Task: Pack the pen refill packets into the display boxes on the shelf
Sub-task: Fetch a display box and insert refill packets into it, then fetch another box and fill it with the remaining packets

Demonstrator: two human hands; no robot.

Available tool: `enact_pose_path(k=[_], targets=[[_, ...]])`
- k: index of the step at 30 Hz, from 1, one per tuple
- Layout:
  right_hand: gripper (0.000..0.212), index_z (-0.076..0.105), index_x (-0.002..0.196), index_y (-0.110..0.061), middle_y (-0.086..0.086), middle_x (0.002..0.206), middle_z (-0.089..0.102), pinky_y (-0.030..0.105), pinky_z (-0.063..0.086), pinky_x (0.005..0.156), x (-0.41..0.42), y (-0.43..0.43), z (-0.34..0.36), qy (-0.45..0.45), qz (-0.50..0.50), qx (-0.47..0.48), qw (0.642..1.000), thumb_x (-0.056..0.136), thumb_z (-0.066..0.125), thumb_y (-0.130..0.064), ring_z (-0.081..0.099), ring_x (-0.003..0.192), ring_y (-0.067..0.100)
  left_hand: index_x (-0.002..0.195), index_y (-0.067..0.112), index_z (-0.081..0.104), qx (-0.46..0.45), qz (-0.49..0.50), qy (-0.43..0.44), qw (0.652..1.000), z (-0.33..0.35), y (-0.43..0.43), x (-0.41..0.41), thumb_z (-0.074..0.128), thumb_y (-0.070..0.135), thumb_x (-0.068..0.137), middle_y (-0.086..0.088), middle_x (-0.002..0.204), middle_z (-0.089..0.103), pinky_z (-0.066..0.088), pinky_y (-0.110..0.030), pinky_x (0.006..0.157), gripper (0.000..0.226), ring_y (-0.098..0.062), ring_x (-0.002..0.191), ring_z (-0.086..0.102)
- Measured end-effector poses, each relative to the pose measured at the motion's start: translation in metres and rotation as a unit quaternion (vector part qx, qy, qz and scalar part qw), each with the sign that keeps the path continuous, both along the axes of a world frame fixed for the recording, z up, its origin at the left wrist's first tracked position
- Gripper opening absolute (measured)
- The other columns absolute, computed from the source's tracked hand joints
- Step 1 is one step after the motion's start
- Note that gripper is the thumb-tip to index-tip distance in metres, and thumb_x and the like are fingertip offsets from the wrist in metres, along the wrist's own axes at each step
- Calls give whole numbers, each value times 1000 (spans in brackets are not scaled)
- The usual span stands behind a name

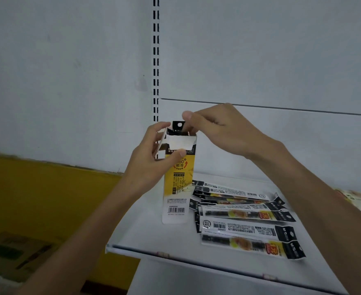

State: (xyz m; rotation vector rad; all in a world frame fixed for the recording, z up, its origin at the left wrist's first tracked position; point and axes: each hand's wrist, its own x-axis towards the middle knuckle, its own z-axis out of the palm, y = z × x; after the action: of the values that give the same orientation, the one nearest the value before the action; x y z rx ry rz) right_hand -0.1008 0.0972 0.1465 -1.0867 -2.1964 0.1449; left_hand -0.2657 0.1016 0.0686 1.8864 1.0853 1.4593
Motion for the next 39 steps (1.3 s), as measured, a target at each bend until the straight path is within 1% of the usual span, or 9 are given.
enact_pose_path(k=[2,8,10,13,17,23,26,32,39], targets=[[66,67,91,3,24,88,68,40,48,77,-4,-3,-2,-18,7,-4,1000,94,31,-52,62,82,33,124,41,38,-4,2,-3,1000,-1,-2,1,59,50,65,3,119,58,46,-19,83,63,-6,110,53],[47,65,83,-14,3,64,56,25,34,53,-9,-12,-7,-36,0,-49,998,96,33,-46,44,47,8,121,40,37,-9,-2,14,1000,5,-4,0,62,44,69,4,103,64,47,-17,75,58,-2,96,59],[19,59,103,-28,-4,96,65,23,45,54,2,-15,-16,61,30,-65,996,95,45,-37,55,51,5,121,38,39,-3,9,14,1000,11,-6,-2,64,48,61,2,102,63,47,-20,75,66,-6,96,60],[46,48,123,-28,-12,123,55,24,53,75,25,-19,-35,237,36,-49,970,82,68,-31,64,87,7,120,36,41,33,40,-29,998,25,-14,-4,65,48,59,1,105,63,50,-24,77,66,-11,97,61],[79,38,133,-31,-14,128,50,31,44,99,38,-25,-55,184,-24,-152,971,63,72,-47,50,117,-1,115,35,42,72,59,-122,988,48,-26,10,64,52,60,0,100,63,54,-35,84,62,-13,94,64],[37,62,108,-24,-10,106,69,27,52,89,93,-54,-58,221,-59,-152,962,73,74,-24,63,100,5,110,33,41,84,-28,-183,979,48,-37,62,71,44,69,5,94,62,52,-31,88,52,-5,90,63],[39,65,108,-21,-10,106,68,32,52,87,148,-79,-61,195,-135,-132,962,71,77,-21,62,100,6,107,28,41,64,-50,-105,991,26,-39,89,74,32,68,19,93,54,47,-14,76,52,7,86,55],[33,67,95,-31,-16,99,68,17,50,78,263,-117,-77,150,-234,-163,947,70,78,-12,61,94,-3,137,28,25,-22,-116,121,986,-23,-40,164,76,37,69,7,107,55,43,-26,81,85,-11,98,53],[40,65,100,-33,-13,117,58,22,41,94,348,-124,-107,79,-272,-203,937,69,80,-11,52,111,3,128,22,38,11,-37,417,908,-55,-37,246,67,59,65,2,124,51,40,-37,94,78,-19,112,49]])
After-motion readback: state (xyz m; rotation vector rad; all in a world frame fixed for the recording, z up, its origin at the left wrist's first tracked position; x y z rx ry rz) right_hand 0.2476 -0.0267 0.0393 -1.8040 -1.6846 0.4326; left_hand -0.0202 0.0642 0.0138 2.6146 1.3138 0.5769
